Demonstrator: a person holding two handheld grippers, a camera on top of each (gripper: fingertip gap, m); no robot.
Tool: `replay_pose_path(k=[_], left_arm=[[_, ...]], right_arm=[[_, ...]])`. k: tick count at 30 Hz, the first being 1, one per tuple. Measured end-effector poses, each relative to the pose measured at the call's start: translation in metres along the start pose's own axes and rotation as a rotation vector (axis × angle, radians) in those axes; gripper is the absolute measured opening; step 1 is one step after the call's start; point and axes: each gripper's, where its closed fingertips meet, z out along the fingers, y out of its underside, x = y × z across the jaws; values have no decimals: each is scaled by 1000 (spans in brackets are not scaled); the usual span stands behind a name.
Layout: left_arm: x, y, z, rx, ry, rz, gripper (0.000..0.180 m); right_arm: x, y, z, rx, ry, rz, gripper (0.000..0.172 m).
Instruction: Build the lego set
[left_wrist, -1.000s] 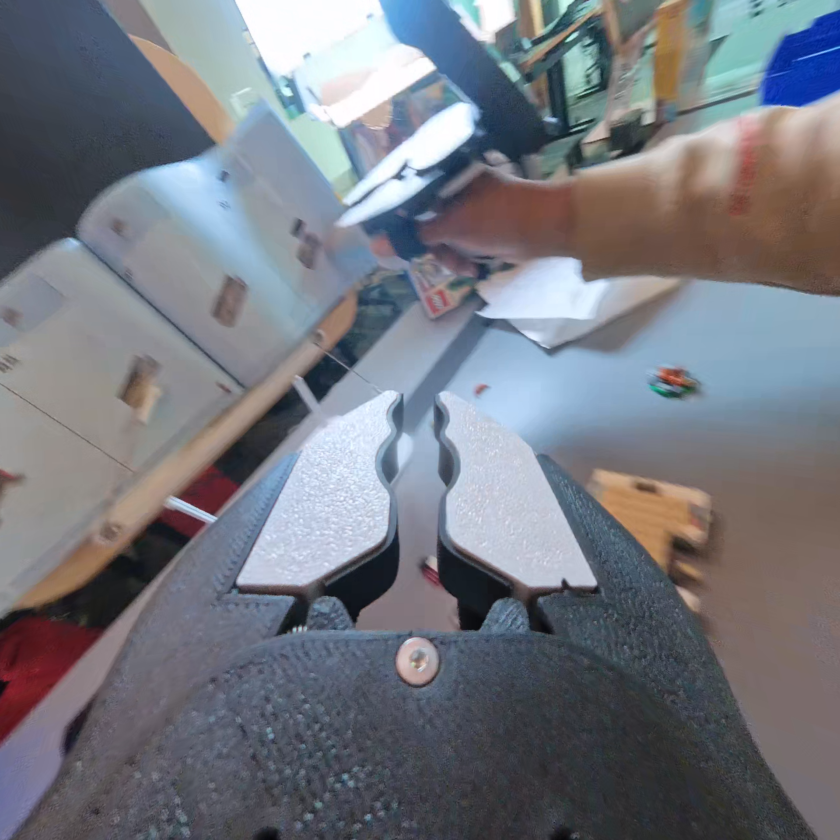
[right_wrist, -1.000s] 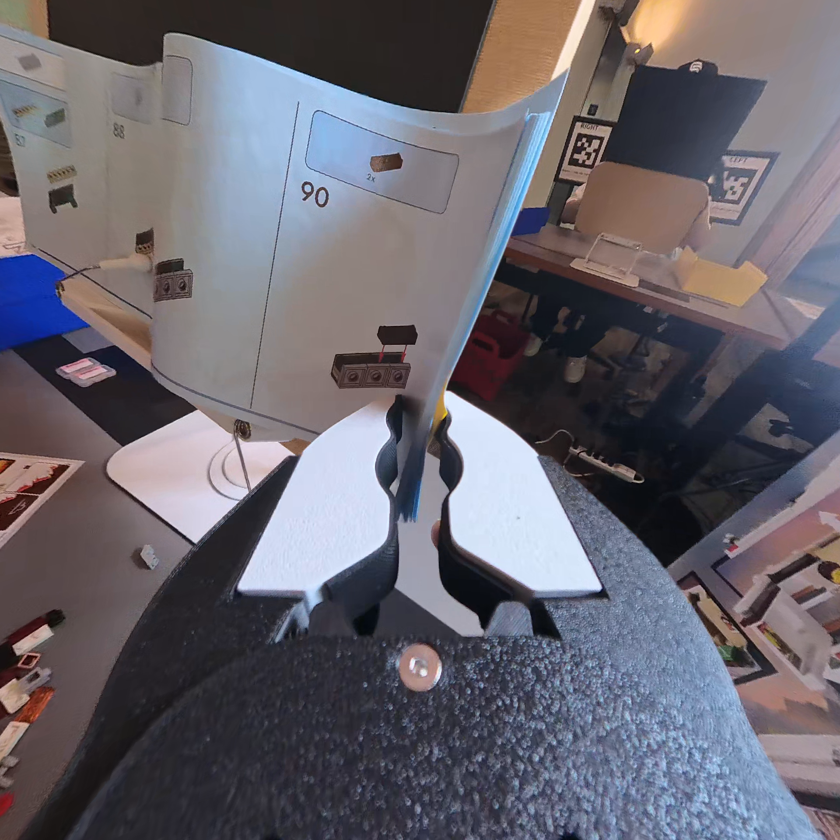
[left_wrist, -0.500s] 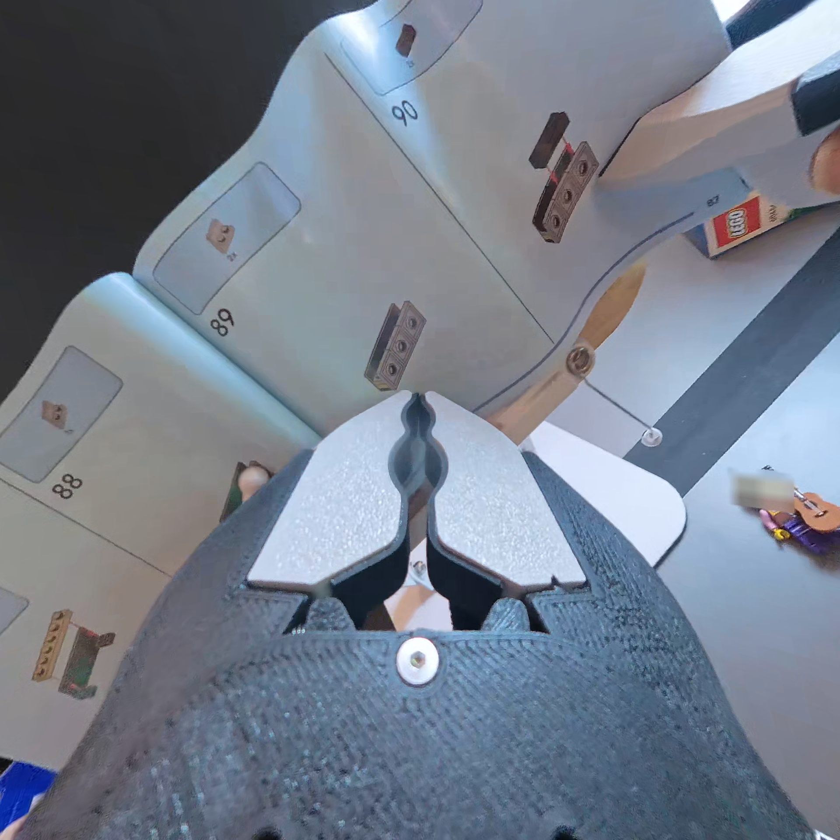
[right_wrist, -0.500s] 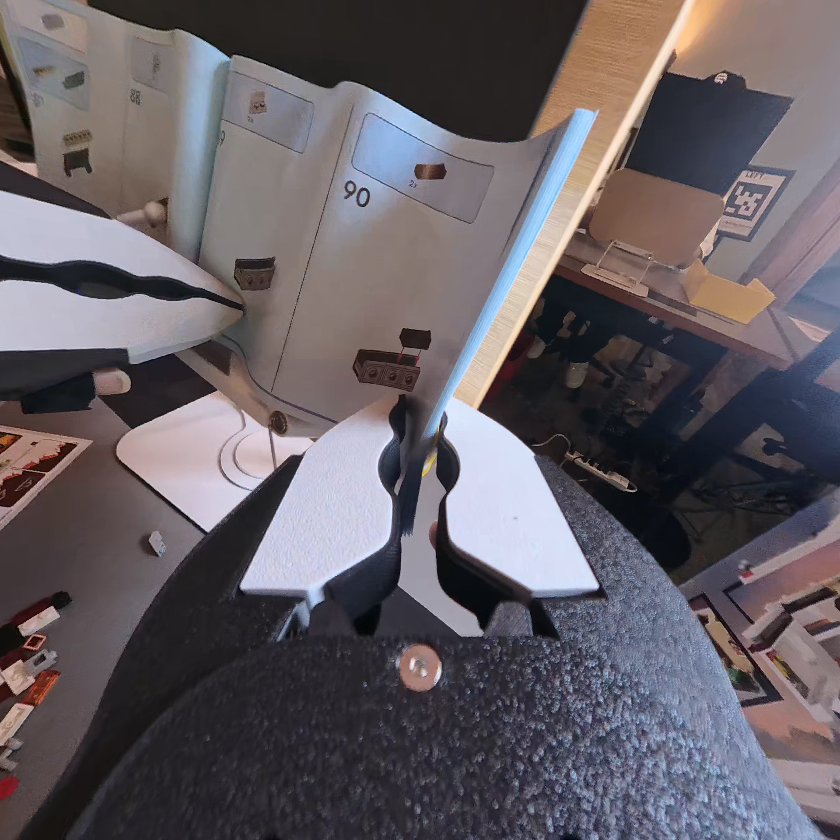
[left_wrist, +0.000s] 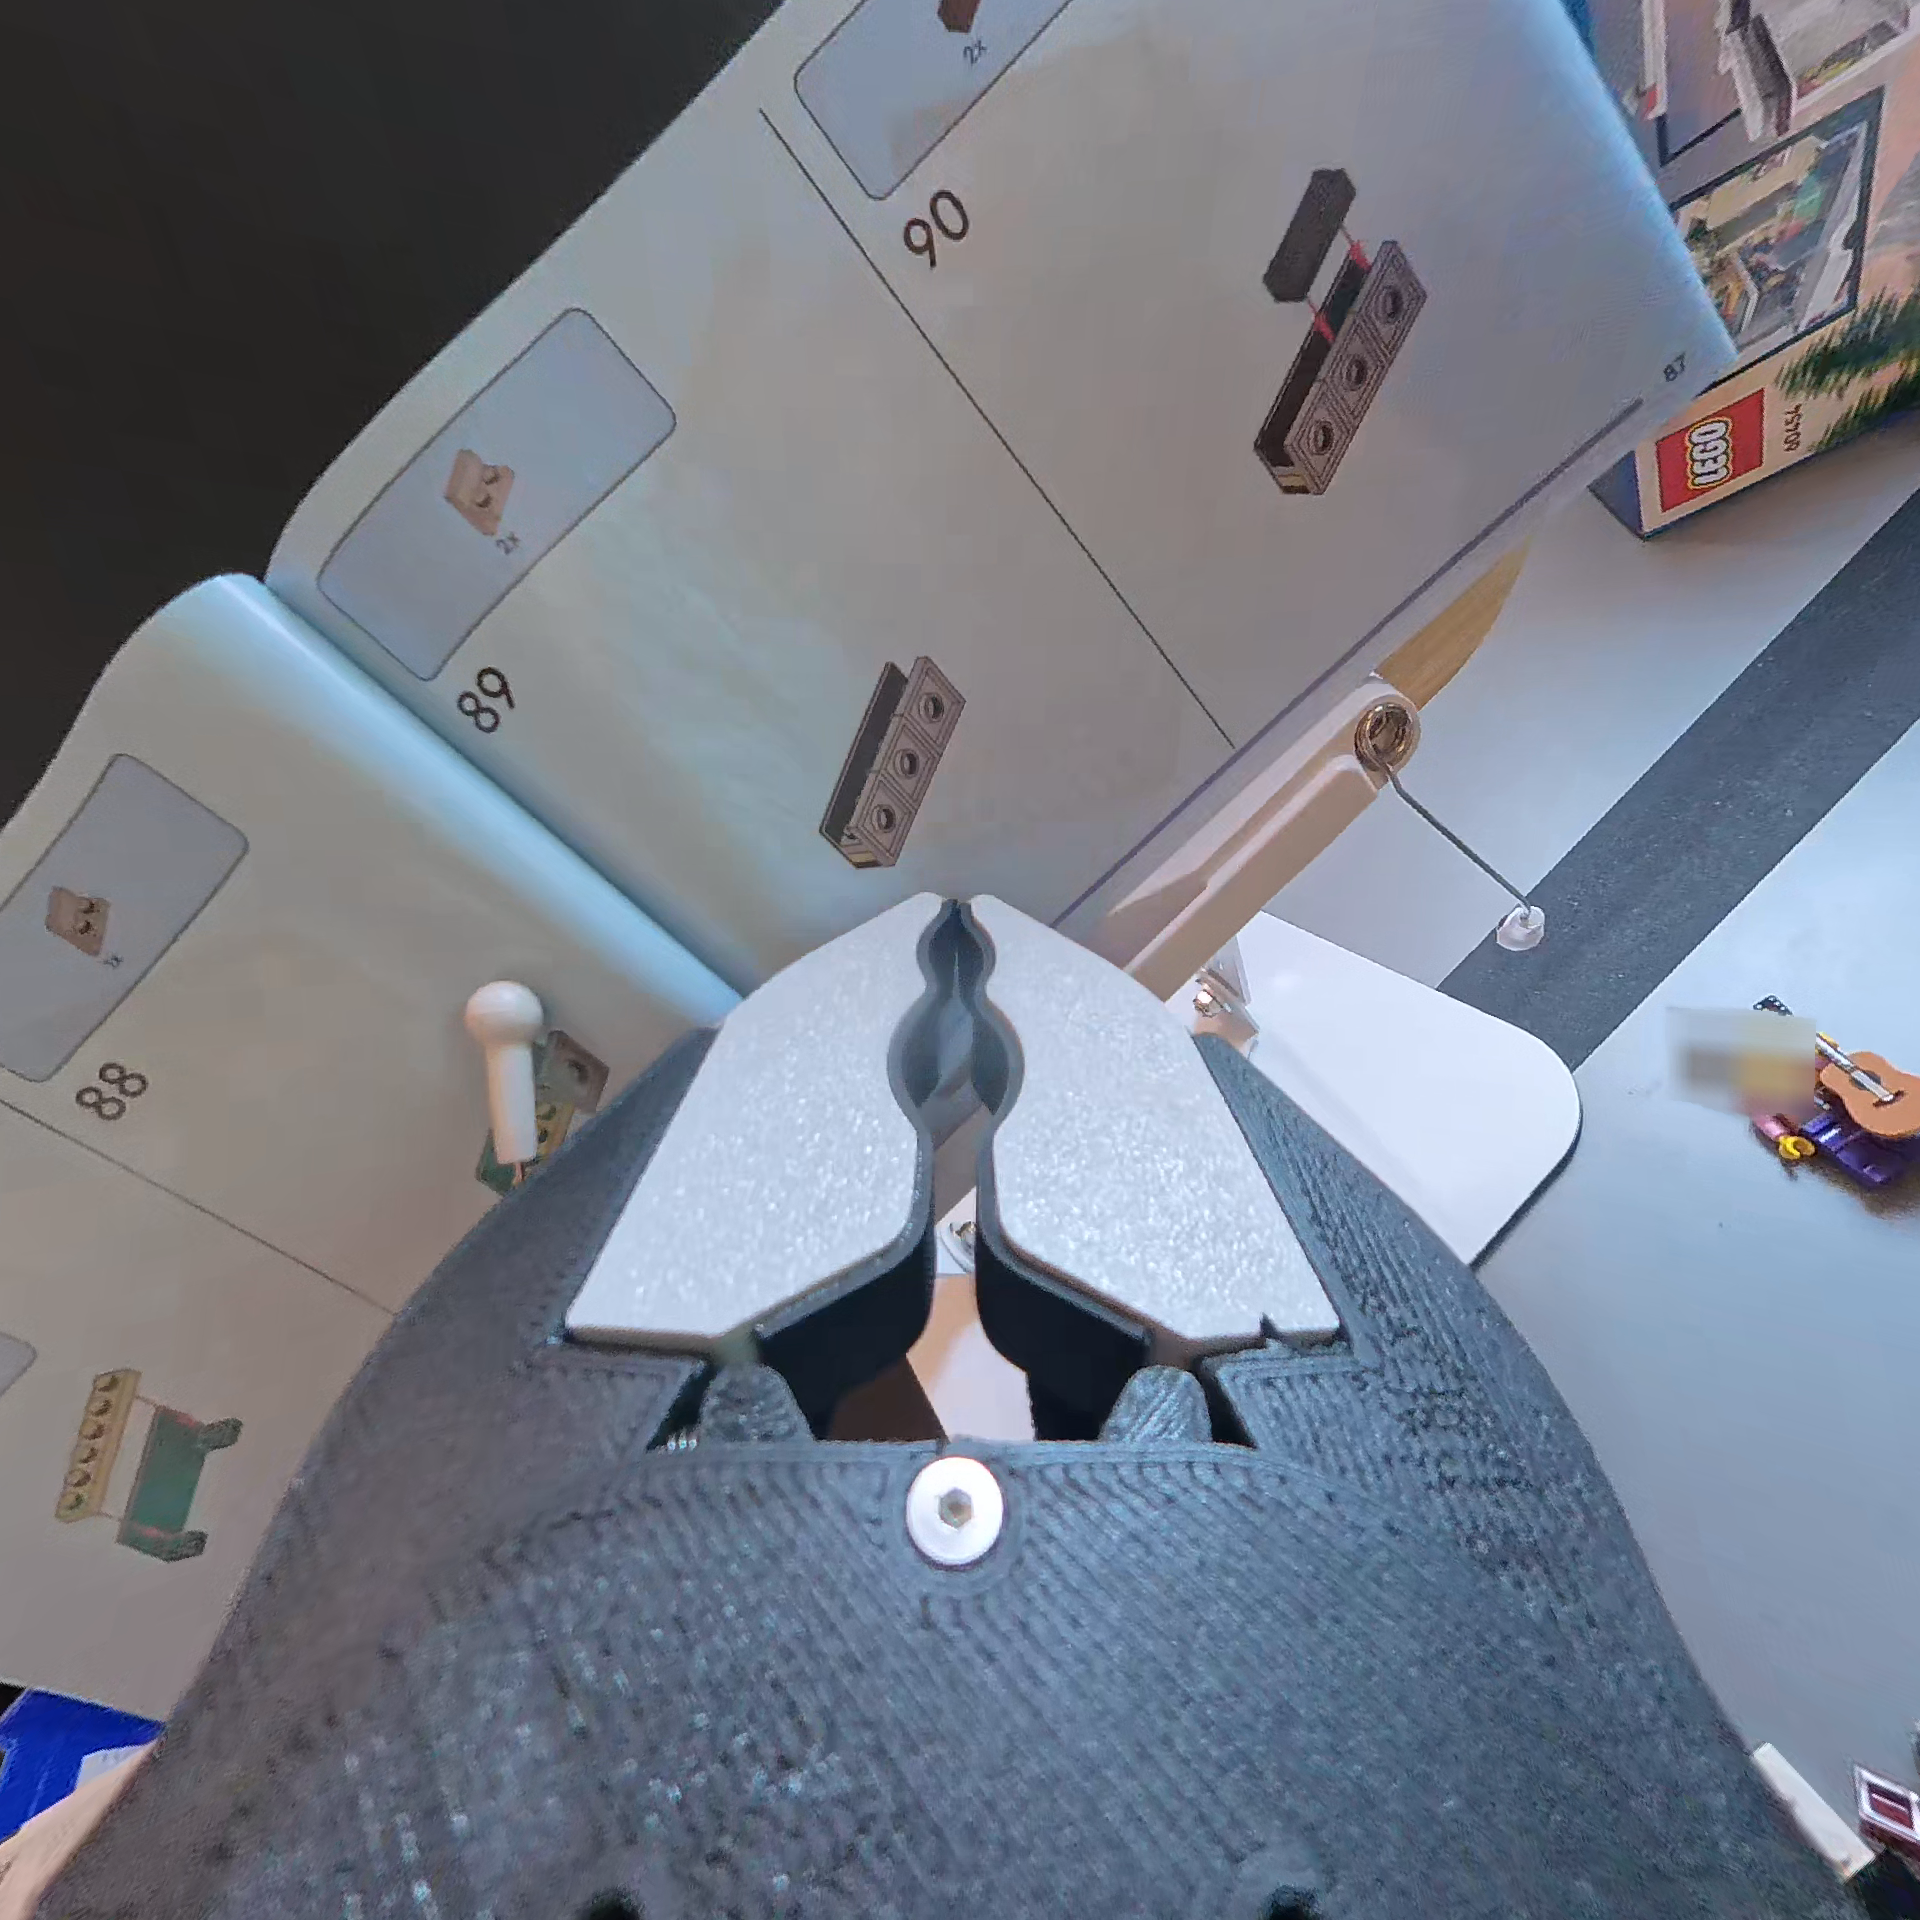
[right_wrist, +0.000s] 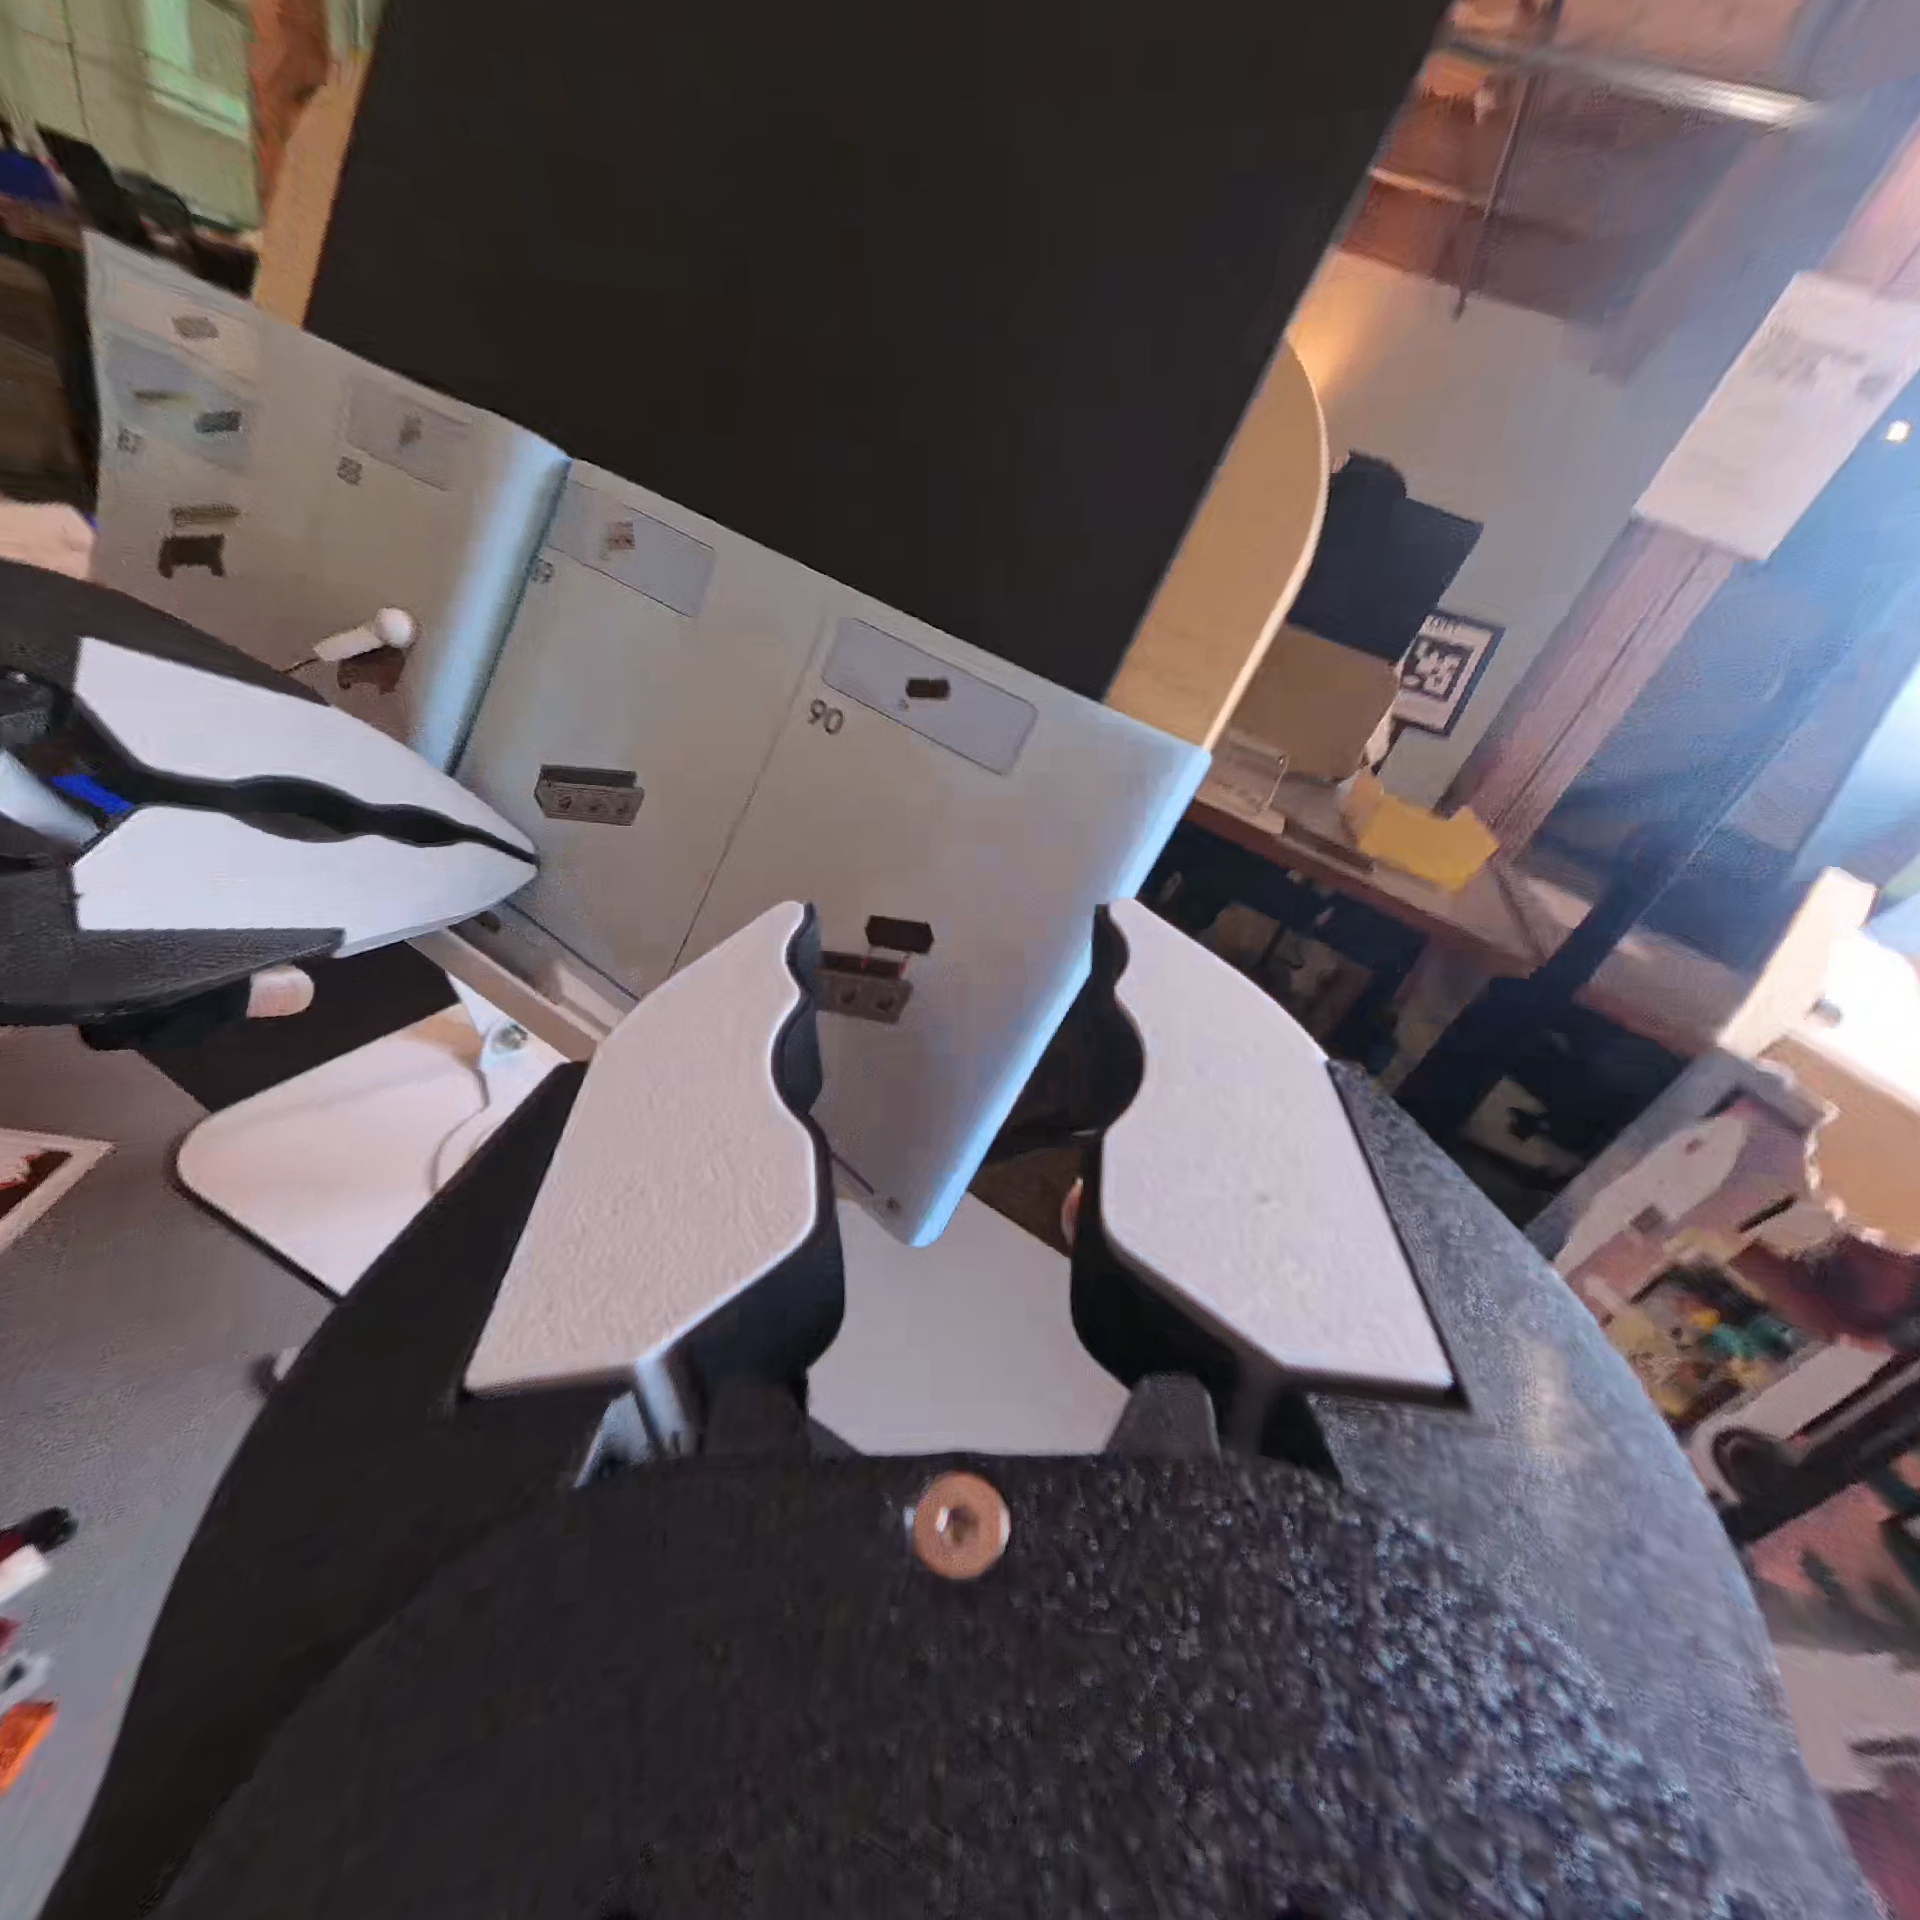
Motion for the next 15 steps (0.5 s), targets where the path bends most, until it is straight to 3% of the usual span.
replay_pose_path(k=[4, 7, 10, 13, 15], left_arm=[[1, -2, -1, 11, 17, -49, 0], [-9, -5, -13, 56, -2, -76, 0], [-35, -3, -32, 107, -57, -155, 1], [-59, 14, -39, 86, -86, -236, 28], [-66, 23, -39, 73, -83, -270, 34]], right_arm=[[-13, -8, 29, -85, 57, -290, 74], [-6, 11, 52, -197, 69, -243, 85], [-7, 11, 53, -163, 81, -216, 82], [-2, 12, 52, -143, 117, -197, 86], [0, 14, 55, -154, 123, -187, 86]])
